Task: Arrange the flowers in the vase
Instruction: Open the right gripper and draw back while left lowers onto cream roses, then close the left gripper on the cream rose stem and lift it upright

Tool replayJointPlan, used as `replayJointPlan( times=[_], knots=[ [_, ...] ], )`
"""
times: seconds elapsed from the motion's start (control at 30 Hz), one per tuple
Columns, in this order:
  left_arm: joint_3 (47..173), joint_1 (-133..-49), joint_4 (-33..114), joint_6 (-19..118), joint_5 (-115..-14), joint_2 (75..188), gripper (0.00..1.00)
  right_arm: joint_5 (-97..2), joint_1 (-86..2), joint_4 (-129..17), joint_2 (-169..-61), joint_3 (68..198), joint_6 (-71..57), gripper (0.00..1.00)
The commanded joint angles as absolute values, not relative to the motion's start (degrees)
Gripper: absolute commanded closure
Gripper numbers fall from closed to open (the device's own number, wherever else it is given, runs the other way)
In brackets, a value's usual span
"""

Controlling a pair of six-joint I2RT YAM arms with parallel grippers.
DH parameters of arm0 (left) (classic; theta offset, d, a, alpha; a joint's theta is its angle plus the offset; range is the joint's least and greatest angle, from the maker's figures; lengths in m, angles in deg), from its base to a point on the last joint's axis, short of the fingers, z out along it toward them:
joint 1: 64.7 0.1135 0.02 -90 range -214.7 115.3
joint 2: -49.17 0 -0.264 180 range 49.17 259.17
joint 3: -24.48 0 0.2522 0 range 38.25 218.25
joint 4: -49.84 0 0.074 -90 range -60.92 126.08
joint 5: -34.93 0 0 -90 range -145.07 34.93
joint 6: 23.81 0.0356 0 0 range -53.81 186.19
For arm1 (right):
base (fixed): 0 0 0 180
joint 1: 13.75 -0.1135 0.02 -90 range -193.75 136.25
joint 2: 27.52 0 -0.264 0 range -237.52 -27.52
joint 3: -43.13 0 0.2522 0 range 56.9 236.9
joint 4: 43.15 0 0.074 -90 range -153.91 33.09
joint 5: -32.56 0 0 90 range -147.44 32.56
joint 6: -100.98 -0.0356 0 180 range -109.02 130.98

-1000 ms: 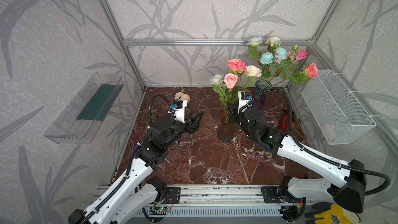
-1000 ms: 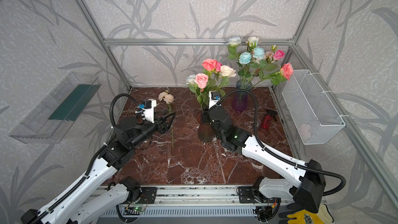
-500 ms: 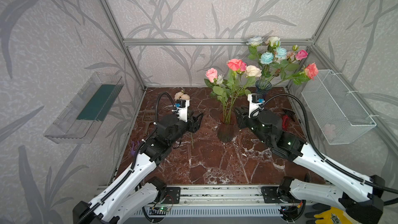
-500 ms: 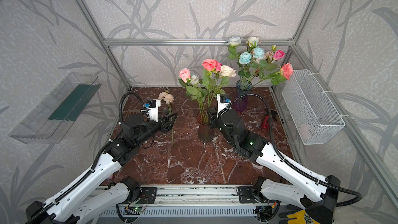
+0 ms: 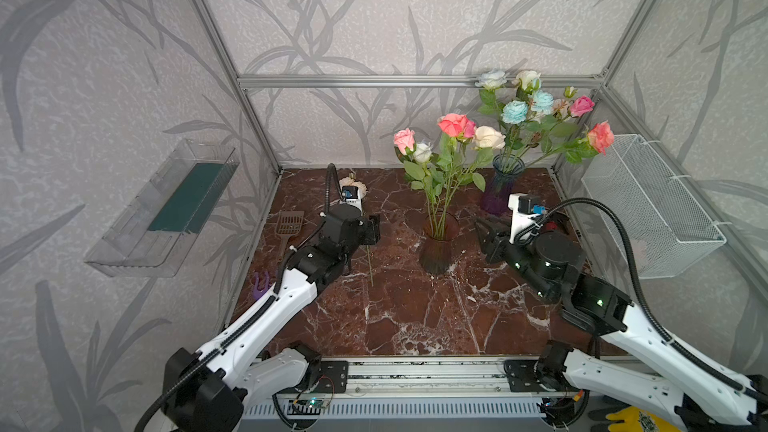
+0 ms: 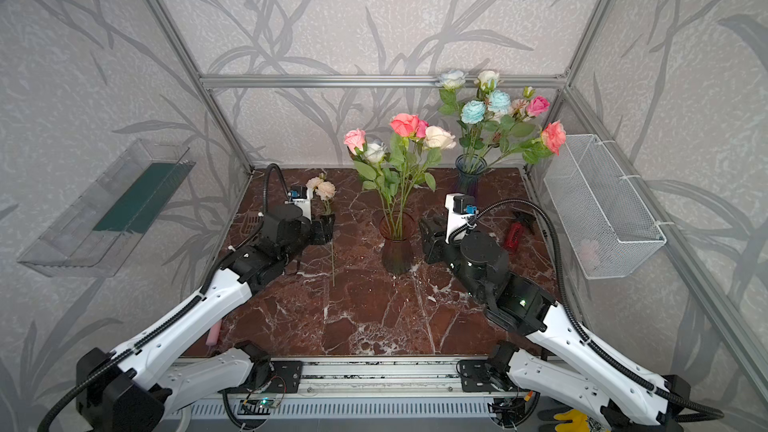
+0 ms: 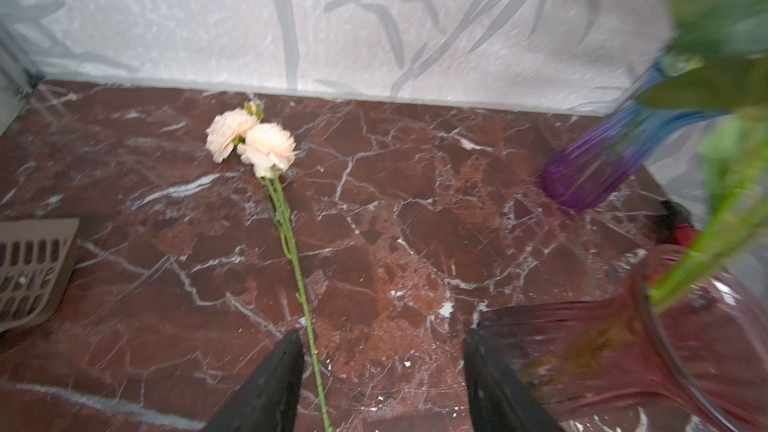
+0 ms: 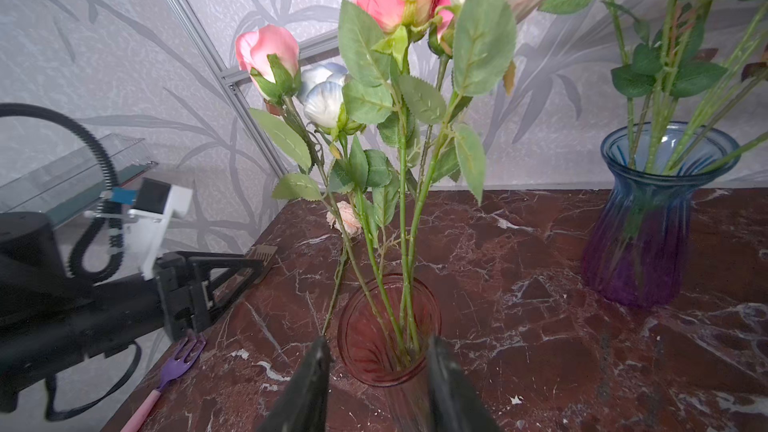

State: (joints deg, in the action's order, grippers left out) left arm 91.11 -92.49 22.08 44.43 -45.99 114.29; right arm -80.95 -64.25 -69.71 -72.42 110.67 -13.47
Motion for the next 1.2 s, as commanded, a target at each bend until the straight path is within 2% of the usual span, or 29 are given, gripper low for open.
replayJointPlan(
  times=[0.0,0.2,0.37,0.67,1.03,1.17],
  knots=[
    [95.23,-89.69,14.42,40.49,-43.37,121.15,0.37,-82.15,-64.13,-72.52,-68.3,109.11,-14.33,0.61],
    [102.86,-85.04,5.55,38.82,-47.97,136.71,0.38,-83.36,-64.17,-76.82,-62.16,105.64,-15.03,0.6],
    [112.73,-84.43,-4.38,40.15,-46.04,149.63,0.43,-84.19,-64.11,-78.41,-56.52,100.51,-16.72,0.6],
    [123.35,-82.28,-9.09,40.1,-49.46,163.52,0.54,-83.87,-64.11,-78.4,-51.74,95.43,-17.69,0.6],
    [124.36,-81.75,-6.78,41.56,-53.41,170.75,0.8,-83.59,-64.02,-78.4,-50.28,93.8,-18.07,0.59],
    [125.08,-81.41,-7.67,42.31,-54.05,171.73,0.98,-84.3,-64.02,-78.1,-49.8,94.15,-17.77,0.59]
  ],
)
